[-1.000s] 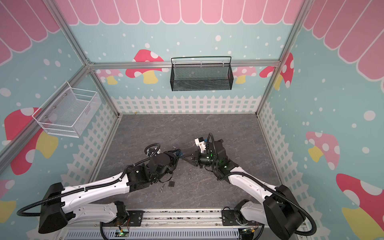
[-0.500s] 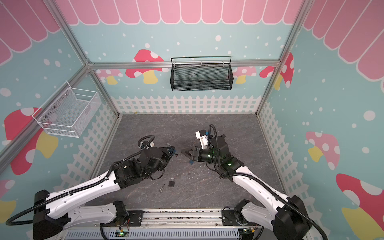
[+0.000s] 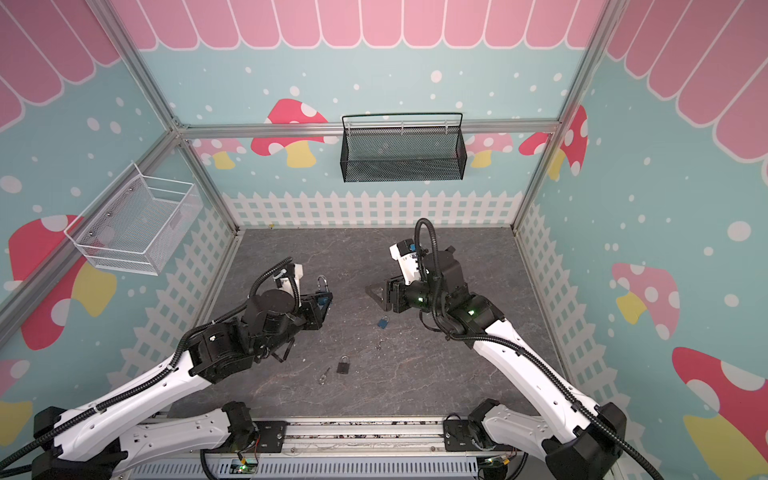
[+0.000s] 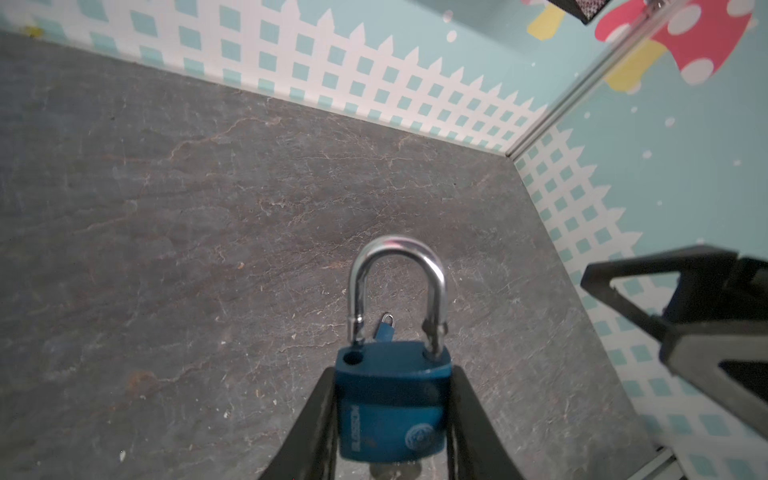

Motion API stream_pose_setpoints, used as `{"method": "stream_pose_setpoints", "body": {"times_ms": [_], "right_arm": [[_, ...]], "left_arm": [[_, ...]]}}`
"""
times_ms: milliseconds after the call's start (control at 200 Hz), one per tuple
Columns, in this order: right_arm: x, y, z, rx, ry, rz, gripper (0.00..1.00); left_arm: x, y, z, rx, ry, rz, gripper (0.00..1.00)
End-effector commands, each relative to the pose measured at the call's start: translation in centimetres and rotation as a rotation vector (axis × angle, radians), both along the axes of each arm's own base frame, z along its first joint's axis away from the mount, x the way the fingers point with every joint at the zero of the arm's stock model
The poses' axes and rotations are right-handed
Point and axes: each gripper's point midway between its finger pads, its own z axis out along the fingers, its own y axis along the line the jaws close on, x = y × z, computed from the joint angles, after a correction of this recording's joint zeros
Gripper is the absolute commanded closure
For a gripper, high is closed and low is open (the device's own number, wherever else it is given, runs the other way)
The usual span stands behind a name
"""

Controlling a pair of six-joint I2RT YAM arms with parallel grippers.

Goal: Unlock with the key
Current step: 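Twist the inserted silver key with the right gripper to release the shackle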

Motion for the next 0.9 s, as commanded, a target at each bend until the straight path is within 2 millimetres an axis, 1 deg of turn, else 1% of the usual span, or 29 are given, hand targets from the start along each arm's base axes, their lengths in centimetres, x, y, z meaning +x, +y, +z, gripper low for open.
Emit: {"method": "stream_pose_setpoints", "body": {"times_ms": [0, 55, 120, 255, 330, 605, 740, 896], "right_arm": [[0.0, -0.3, -1.1, -0.107, 0.002, 0.038, 0.31], [0.1, -0.2, -0.8, -0.122, -0.001, 0.044, 0.3], [0.3, 0.0, -0.7, -0.137, 0.005, 0.052, 0.3], [0.5, 0.6, -0.7, -0.172, 0.014, 0.072, 0.3], [0.9, 0.4, -0.7, -0.21, 0.003, 0.05, 0.3], [1.2, 1.2, 0.3, -0.252, -0.023, 0.075, 0.3], [1.6, 1.6, -0.1, -0.281, -0.031, 0.092, 0.3], [2.1, 1.9, 0.0, -0.313, -0.045, 0.094, 0.3]], "left_arm": [[0.4, -1.8, 0.8, 0.164, -0.147, -0.169, 1.0], [0.5, -2.5, 0.6, 0.178, -0.183, -0.209, 1.0], [0.1, -3.9, 0.5, 0.158, -0.222, -0.284, 1.0], [0.2, -5.4, 0.3, 0.122, -0.289, -0.334, 1.0], [0.6, -5.8, 0.3, 0.135, -0.296, -0.34, 1.0], [0.9, -6.9, 0.4, 0.144, -0.306, -0.361, 1.0], [0.8, -7.1, 0.2, 0.142, -0.309, -0.365, 1.0], [0.8, -7.3, 0.2, 0.134, -0.308, -0.369, 1.0]]}}
